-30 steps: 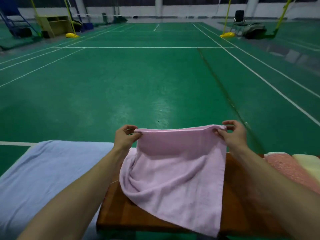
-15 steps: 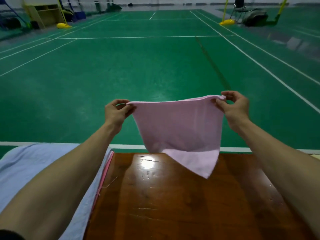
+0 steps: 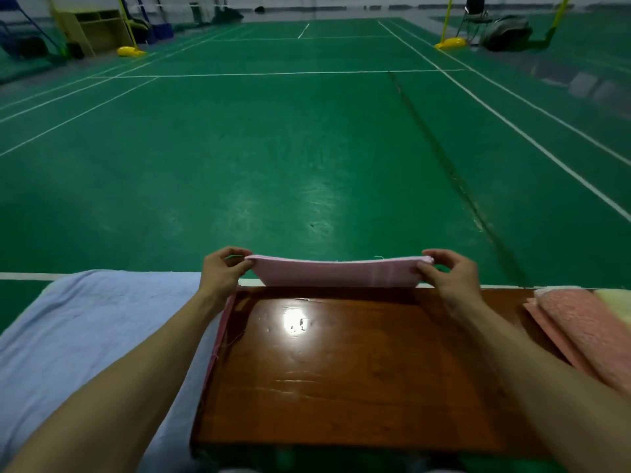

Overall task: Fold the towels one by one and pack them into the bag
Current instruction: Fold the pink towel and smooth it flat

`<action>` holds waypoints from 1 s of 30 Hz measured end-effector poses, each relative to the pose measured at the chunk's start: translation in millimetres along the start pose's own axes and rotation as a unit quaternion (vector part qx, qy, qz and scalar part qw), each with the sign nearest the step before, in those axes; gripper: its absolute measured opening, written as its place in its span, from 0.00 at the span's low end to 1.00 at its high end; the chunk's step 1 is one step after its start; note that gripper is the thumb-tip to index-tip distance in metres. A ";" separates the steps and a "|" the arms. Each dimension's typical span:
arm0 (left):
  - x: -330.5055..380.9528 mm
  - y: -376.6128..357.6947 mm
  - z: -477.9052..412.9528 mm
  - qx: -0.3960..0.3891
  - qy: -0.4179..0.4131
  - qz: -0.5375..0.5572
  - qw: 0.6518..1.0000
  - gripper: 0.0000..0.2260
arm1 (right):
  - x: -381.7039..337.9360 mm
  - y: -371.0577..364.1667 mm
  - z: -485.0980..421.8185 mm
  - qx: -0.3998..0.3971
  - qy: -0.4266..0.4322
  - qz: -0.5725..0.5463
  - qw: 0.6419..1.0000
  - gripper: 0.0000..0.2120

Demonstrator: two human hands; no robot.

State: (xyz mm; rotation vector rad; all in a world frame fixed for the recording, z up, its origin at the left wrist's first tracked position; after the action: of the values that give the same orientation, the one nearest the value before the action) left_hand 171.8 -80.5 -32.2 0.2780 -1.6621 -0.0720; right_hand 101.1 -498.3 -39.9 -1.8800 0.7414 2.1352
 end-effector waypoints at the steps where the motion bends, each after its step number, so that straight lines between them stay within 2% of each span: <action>1: 3.3 3.7 7.3 -0.005 -0.004 -0.004 1.000 0.07 | -0.1 3.7 9.8 -0.003 0.001 0.013 1.000 0.14; 7: 29.9 21.5 54.3 -0.021 -0.047 0.005 0.999 0.07 | -7.9 26.9 58.9 -0.011 0.020 0.030 0.999 0.11; 12: 39.7 39.1 95.1 -0.045 -0.074 -0.020 0.996 0.08 | -25.7 41.4 101.6 -0.025 0.089 0.032 0.995 0.08; 18: 44.5 53.6 133.6 -0.045 -0.082 -0.031 0.995 0.07 | -33.3 48.4 147.0 -0.037 0.152 0.062 0.986 0.12; 21: 45.3 57.4 146.6 -0.057 -0.079 -0.017 0.995 0.08 | -36.2 53.4 166.7 -0.046 0.200 0.070 0.976 0.15; 24: 42.5 62.0 155.7 -0.061 -0.067 -0.027 0.996 0.07 | -38.2 57.1 183.3 -0.062 0.232 0.078 0.968 0.05; 26: 42.7 62.8 162.1 -0.067 -0.065 -0.037 0.995 0.06 | -34.8 59.1 189.2 -0.057 0.254 0.106 0.960 0.08; 30: 47.2 63.0 171.8 -0.072 -0.083 -0.064 0.992 0.08 | -38.8 61.7 199.8 -0.044 0.307 0.154 0.938 0.08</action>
State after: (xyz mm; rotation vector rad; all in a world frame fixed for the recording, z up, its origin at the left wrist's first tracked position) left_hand -10.5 -50.2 7.4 0.2737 -1.7937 -0.3181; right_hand -94.5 -446.3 25.1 -2.6763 1.1332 1.7364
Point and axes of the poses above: each hand's wrist, its own z-axis away from the middle knuckle, its own y-axis out of the back of the hand, x = y × z, the point moved 6 cm from there along -z, towards the middle knuckle, and after that the axes turned 8 degrees about -y, right-handed, at the moved point
